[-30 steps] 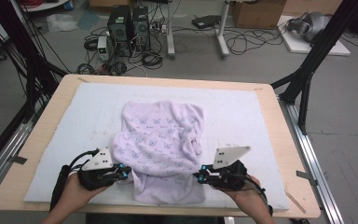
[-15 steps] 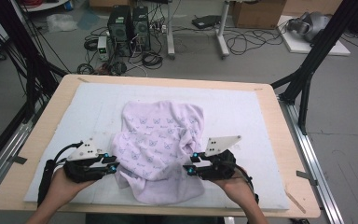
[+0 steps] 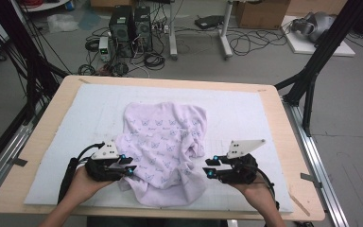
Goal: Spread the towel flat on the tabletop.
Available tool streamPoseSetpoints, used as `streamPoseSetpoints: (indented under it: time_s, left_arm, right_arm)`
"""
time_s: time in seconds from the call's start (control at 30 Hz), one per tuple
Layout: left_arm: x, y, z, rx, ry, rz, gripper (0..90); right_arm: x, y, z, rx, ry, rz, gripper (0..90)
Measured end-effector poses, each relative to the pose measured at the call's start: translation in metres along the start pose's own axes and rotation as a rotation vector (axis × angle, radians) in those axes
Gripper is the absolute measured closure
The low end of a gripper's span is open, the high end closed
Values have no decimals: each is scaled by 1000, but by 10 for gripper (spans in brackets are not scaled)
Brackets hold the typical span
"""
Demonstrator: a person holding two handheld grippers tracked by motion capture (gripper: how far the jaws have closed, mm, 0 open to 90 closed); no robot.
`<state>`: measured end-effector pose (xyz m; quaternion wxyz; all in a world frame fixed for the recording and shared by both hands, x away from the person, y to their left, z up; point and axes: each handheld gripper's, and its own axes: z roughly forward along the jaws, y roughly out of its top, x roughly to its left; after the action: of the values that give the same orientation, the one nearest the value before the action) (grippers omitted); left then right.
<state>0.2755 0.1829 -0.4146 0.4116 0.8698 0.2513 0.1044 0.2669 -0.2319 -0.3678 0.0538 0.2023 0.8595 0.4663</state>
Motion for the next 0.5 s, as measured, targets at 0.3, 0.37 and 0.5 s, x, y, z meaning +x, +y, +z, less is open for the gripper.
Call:
streamPoseSetpoints:
  time_s: [0.3,0.37,0.5]
  left_arm:
    - [2,-24,6,52,-9,-13,538]
    - [0,-26,7,43,-7,-8,503]
    - [-2,-25,9,57,49,28,618]
  right_arm:
    - [-14,12,68,92,72,-53,602]
    - [-16,6,85,139,95,-54,600]
    - [-14,-1,106,240,110,-65,651]
